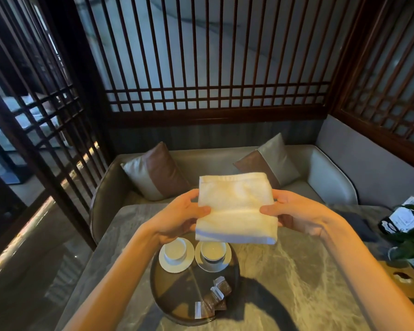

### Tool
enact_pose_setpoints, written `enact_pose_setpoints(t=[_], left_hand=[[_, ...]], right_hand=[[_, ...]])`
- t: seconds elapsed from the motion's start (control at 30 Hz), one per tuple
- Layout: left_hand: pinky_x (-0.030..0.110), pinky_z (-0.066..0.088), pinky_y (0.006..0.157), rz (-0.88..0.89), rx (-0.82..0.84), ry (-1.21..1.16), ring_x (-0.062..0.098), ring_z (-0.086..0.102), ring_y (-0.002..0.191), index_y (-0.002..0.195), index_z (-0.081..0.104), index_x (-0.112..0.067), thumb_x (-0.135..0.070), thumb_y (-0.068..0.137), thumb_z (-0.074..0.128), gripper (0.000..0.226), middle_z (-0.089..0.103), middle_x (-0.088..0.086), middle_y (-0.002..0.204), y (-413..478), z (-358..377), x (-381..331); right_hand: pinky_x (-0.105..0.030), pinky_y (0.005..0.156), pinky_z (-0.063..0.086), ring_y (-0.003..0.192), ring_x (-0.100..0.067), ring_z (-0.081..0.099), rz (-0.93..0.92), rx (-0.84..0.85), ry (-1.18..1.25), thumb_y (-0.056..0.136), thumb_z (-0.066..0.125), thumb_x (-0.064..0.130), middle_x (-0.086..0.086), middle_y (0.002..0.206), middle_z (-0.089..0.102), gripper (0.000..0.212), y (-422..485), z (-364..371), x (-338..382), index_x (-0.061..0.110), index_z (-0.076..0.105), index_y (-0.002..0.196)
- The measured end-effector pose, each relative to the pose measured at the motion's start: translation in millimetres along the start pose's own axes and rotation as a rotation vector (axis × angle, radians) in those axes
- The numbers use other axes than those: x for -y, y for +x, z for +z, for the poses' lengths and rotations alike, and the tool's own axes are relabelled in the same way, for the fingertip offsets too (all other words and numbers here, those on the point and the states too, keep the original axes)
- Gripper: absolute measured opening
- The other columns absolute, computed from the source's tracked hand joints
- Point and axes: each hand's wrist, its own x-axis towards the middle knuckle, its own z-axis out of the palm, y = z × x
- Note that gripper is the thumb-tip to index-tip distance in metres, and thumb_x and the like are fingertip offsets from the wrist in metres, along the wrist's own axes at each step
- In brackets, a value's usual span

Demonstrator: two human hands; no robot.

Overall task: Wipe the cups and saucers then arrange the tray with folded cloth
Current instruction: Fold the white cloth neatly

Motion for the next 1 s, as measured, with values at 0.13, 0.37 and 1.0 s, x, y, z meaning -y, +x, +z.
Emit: enact_pose_setpoints(t=[0.13, 0.37, 1.0], left_hand=[[0.05, 0.056, 0.092, 0.118, 0.009, 0.017, 0.037, 0.061, 0.121, 0.134, 0.054, -0.022, -0.015, 0.085, 0.072, 0.052, 0.061, 0.013, 0.134, -1, -1, 3], [0.029, 0.06, 0.079, 0.331, -0.083, 0.107, 0.02, 0.07, 0.098, 0.103, 0.073, -0.02, -0.017, 0.09, 0.066, 0.015, 0.073, 0.006, 0.104, -2, 3, 13], [0.024, 0.06, 0.056, 0.453, -0.207, 0.135, 0.039, 0.068, 0.107, 0.078, 0.077, -0.019, -0.004, 0.094, 0.05, 0.035, 0.067, 0.011, 0.124, 20, 22, 12]], right_hand=[[-0.026, 0.063, 0.057, 0.073, -0.014, 0.067, -0.043, -0.056, 0.062, 0.078, 0.076, 0.013, -0.006, 0.093, 0.073, 0.029, -2, 1, -1, 0.015, 0.075, 0.108], [-0.02, 0.056, 0.054, 0.073, -0.009, 0.071, -0.217, -0.236, -0.13, 0.088, 0.057, -0.005, -0.002, 0.087, 0.078, 0.035, -5, 12, -5, 0.02, 0.08, 0.096], [-0.02, 0.055, 0.053, 0.084, -0.018, 0.07, -0.328, -0.354, 0.286, 0.086, 0.051, -0.005, 0.002, 0.093, 0.076, 0.037, 4, 18, -12, 0.019, 0.077, 0.074]])
